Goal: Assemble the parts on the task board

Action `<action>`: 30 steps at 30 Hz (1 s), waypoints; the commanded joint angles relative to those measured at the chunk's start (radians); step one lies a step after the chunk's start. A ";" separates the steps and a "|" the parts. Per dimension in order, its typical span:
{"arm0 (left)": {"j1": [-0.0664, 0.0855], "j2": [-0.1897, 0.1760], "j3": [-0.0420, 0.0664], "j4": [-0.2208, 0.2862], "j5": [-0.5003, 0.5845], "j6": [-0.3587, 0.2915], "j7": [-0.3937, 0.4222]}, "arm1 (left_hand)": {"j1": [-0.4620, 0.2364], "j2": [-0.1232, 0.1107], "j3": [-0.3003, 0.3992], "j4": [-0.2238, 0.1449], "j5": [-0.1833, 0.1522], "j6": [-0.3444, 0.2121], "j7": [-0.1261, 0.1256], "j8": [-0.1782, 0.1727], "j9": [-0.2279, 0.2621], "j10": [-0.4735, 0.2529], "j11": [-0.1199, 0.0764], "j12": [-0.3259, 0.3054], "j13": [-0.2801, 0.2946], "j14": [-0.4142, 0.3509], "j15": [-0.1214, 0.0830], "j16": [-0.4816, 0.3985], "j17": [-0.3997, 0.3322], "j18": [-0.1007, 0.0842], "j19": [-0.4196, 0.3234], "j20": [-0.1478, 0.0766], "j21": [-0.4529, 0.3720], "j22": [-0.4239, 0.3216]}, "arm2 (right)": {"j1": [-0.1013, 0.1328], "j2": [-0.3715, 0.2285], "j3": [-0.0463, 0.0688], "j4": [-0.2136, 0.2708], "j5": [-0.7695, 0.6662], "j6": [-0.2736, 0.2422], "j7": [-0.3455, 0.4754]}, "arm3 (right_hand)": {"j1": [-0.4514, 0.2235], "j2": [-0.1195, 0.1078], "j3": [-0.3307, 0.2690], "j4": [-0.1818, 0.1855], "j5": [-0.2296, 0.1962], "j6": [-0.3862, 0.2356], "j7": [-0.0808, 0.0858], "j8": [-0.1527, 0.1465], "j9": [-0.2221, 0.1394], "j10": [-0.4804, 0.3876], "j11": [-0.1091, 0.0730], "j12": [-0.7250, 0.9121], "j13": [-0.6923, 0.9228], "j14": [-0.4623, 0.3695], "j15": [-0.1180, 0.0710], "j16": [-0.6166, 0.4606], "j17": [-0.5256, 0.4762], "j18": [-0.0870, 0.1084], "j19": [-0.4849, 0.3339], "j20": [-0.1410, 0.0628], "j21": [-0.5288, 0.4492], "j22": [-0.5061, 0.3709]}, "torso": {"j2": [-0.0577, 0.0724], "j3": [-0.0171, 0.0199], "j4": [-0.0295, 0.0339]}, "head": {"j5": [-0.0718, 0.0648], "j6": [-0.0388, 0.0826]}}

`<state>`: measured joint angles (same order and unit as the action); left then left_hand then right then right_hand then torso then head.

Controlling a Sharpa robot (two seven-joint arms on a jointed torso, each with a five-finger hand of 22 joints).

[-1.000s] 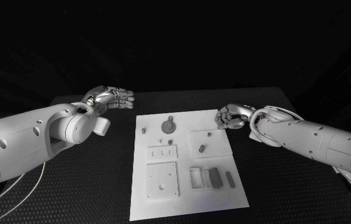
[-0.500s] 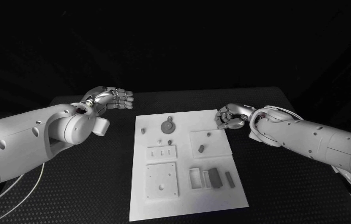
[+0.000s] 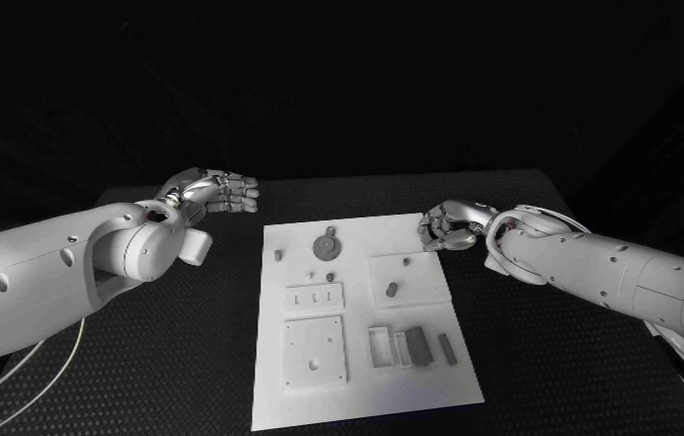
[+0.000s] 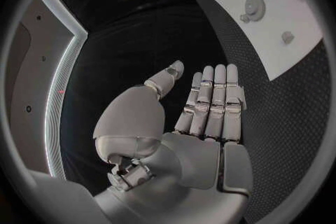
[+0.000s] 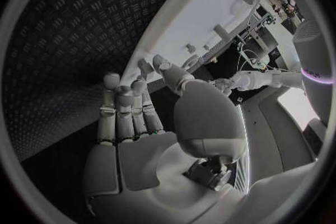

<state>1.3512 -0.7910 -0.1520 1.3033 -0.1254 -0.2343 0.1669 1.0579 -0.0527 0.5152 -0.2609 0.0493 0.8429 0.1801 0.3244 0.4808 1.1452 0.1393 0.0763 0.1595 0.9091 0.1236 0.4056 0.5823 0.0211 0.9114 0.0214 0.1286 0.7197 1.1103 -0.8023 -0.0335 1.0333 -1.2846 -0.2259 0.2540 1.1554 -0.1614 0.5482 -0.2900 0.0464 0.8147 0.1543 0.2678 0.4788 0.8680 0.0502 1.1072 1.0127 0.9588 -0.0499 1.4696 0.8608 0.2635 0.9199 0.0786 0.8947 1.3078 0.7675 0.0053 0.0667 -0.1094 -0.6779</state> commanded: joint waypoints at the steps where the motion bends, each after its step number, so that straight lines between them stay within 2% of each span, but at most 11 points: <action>1: 0.001 0.001 0.001 0.001 -0.004 0.010 0.004 | 0.001 -0.007 -0.001 -0.004 0.002 -0.003 0.003 -0.005 0.000 0.003 0.000 -0.003 0.001 0.006 0.003 -0.007 0.001 0.017 0.001 0.005 -0.006 0.001 | -0.002 0.000 -0.001 -0.001 0.000 0.008 0.014 | 0.019 0.007 0.005 -0.001 0.004 -0.002 -0.005 0.003 0.000 -0.004 -0.007 0.006 -0.002 -0.005 -0.006 0.000 -0.002 -0.002 -0.005 -0.004 -0.003 0.015 | 0.000 0.0003 -0.0003 | 0.000 0.000; 17: 0.001 0.000 0.001 0.001 -0.006 0.012 0.002 | 0.003 -0.006 0.000 -0.004 0.002 -0.003 0.003 -0.005 0.000 0.003 0.000 -0.003 0.002 0.007 0.003 -0.008 0.003 0.017 0.002 0.005 -0.006 0.002 | -0.002 -0.002 -0.001 -0.001 0.007 0.019 0.017 | 0.065 0.014 0.005 -0.003 0.004 0.010 -0.014 0.014 0.003 -0.010 -0.013 0.007 -0.004 -0.011 -0.011 0.001 -0.002 -0.002 -0.010 -0.002 -0.004 0.017 | 0.000 0.0007 -0.0005 | 0.001 0.000; 22: 0.001 0.000 0.001 0.001 -0.006 0.013 0.001 | 0.003 -0.006 0.000 -0.004 0.002 -0.003 0.003 -0.005 0.000 0.003 0.000 -0.003 0.002 0.007 0.002 -0.008 0.003 0.017 0.002 0.005 -0.007 0.002 | -0.002 0.000 -0.001 -0.002 0.007 0.025 0.019 | 0.077 0.023 0.007 -0.003 0.004 0.014 -0.015 0.018 0.004 -0.011 -0.014 0.008 -0.005 -0.012 -0.012 0.001 -0.002 -0.002 -0.011 -0.002 -0.005 0.017 | 0.000 0.0008 -0.0008 | 0.001 -0.002; 23: 0.001 0.000 0.001 0.001 -0.006 0.013 0.001 | 0.003 -0.006 0.000 -0.004 0.002 -0.003 0.003 -0.005 0.000 0.003 0.000 -0.003 0.002 0.007 0.002 -0.008 0.003 0.017 0.002 0.005 -0.007 0.002 | -0.002 0.000 -0.001 -0.002 0.007 0.027 0.020 | 0.092 0.035 0.012 -0.003 0.004 0.023 -0.017 0.023 0.006 -0.012 -0.016 0.008 -0.005 -0.012 -0.013 0.002 -0.002 -0.002 -0.012 -0.002 -0.005 0.017 | 0.000 0.0005 -0.0007 | 0.000 -0.003; 30: 0.001 -0.001 0.001 0.001 -0.006 0.013 -0.001 | 0.003 -0.006 0.000 -0.004 0.002 -0.003 0.003 -0.005 0.000 0.003 0.000 -0.004 0.002 0.007 0.002 -0.008 0.003 0.017 0.002 0.005 -0.007 0.002 | -0.002 0.001 -0.001 -0.002 0.007 0.031 0.022 | 0.119 0.059 0.017 -0.003 0.004 0.048 -0.020 0.039 0.013 -0.014 -0.018 0.010 -0.006 -0.014 -0.015 0.004 -0.001 -0.002 -0.015 0.000 -0.004 0.019 | 0.000 0.0004 -0.0003 | 0.000 -0.003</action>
<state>1.3512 -0.7922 -0.1520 1.3028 -0.1273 -0.2341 0.1620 1.0579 -0.0527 0.5152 -0.2609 0.0493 0.8430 0.1801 0.3245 0.4808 1.1452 0.1393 0.0763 0.1601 0.9091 0.1236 0.4018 0.5842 0.0211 0.9114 0.0214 0.1286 0.7203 1.1097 -0.8022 -0.0338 1.0312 -1.2780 -0.2151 0.2627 1.2681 -0.1012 0.5591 -0.2953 0.0464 0.8595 0.1361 0.3028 0.4905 0.8540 0.0392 1.1110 1.0082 0.9461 -0.0581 1.4695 0.8600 0.2636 0.9127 0.0787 0.8947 1.3078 0.7676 0.0058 0.0662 -0.1098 -0.6805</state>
